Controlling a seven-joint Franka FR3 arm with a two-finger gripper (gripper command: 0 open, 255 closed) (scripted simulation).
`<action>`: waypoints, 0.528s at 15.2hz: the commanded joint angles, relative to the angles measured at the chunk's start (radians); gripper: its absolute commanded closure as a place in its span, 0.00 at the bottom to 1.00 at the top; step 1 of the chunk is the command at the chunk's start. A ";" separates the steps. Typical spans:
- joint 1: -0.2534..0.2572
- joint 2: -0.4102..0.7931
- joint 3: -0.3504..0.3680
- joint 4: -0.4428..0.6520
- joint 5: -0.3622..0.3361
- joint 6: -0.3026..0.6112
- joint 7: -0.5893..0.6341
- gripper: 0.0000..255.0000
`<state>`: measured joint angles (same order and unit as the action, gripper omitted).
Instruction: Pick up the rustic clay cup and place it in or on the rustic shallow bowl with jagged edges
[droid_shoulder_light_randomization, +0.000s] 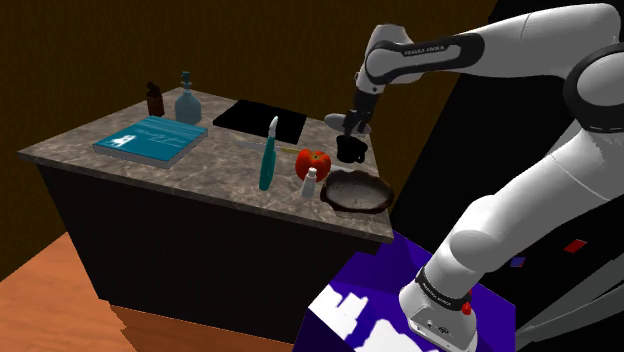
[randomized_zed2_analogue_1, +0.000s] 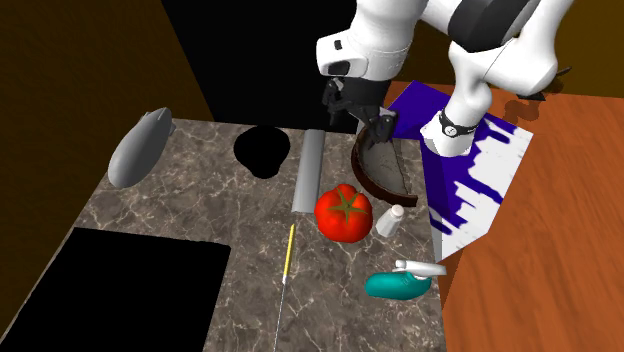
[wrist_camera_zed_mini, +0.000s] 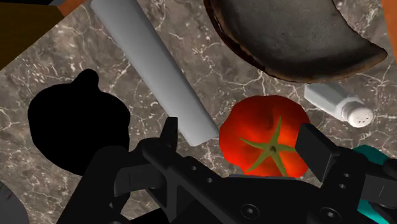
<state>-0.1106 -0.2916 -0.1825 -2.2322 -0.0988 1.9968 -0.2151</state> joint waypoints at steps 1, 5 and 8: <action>-0.011 0.064 -0.023 0.031 0.003 0.039 -0.022 0.00; -0.032 0.192 -0.063 0.111 0.024 0.099 -0.068 0.00; -0.051 0.292 -0.089 0.182 0.051 0.133 -0.106 0.00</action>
<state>-0.1553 -0.0434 -0.2627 -2.0847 -0.0596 2.1189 -0.3065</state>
